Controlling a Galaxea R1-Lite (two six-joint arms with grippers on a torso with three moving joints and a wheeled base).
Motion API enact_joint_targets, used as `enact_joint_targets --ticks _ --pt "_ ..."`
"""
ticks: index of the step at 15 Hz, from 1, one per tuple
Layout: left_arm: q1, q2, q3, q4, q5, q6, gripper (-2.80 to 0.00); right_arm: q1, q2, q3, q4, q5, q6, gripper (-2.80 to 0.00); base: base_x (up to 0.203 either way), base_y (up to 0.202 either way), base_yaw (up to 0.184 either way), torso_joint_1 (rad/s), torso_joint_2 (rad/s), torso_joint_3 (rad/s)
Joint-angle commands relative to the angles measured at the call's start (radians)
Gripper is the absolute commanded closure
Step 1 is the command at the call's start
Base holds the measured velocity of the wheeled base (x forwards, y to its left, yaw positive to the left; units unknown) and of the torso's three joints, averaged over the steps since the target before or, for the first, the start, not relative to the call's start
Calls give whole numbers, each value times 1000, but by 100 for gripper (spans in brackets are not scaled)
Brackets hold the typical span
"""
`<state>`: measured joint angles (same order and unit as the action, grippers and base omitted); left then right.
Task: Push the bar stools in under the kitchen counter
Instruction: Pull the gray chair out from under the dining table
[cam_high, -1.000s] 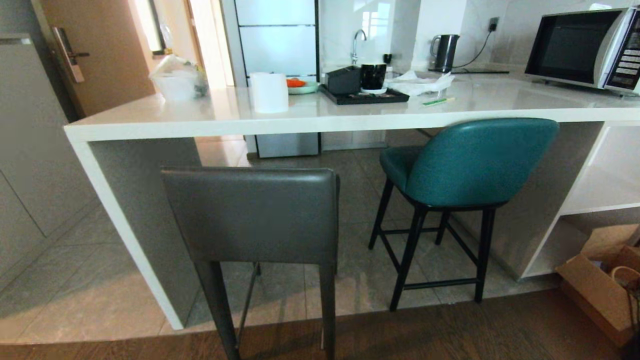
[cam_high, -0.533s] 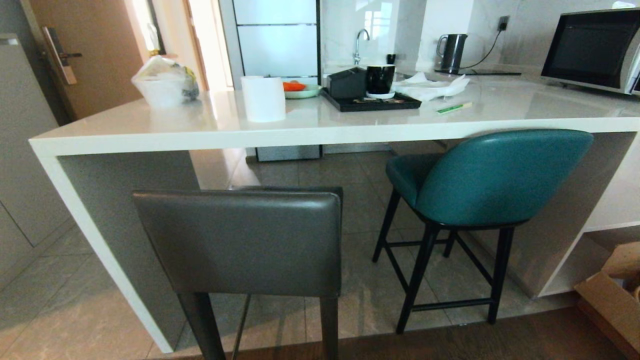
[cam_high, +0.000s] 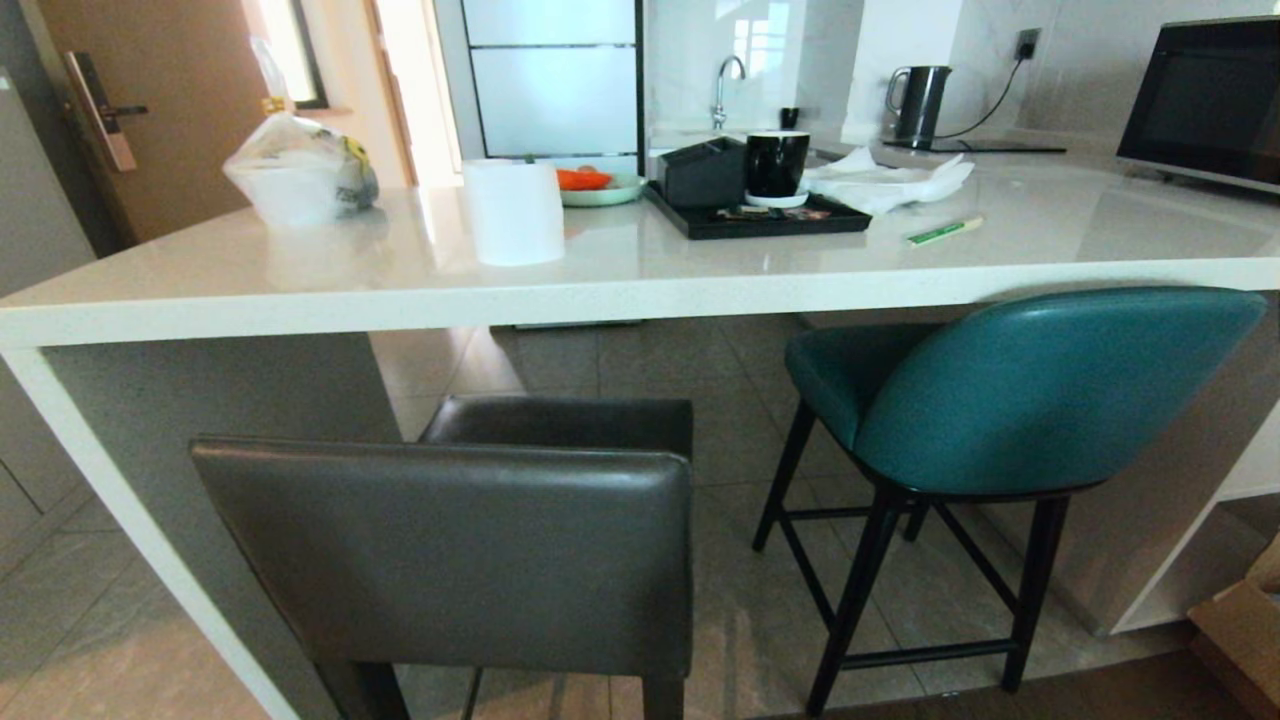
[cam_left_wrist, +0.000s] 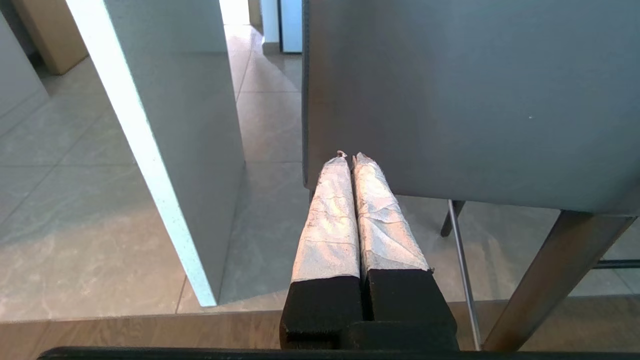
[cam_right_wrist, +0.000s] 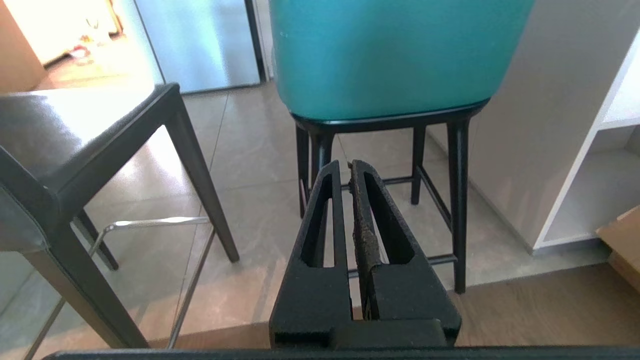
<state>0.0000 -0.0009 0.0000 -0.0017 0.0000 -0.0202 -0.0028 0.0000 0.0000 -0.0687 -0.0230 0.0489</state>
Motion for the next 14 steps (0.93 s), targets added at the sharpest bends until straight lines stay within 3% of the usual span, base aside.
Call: enact_joint_targets --ticks 1,7,11,13,14 --pt "2 -1 2 0 0 2 0 0 -1 25 0 0 0 0 0 0 0 0 0 0" --pt "2 -1 -11 10 0 25 0 0 3 4 42 -8 -10 0 0 0 0 0 0 0" --pt "-22 230 -245 6 -30 19 0 1 253 -301 120 -24 76 0 0 0 0 0 0 0" --pt "-140 362 -334 2 -41 -2 0 2 382 -402 137 31 30 0 0 0 0 0 0 0" --pt "-231 383 -351 3 -42 -16 0 -1 418 -413 142 122 -23 0 0 0 0 0 0 0"
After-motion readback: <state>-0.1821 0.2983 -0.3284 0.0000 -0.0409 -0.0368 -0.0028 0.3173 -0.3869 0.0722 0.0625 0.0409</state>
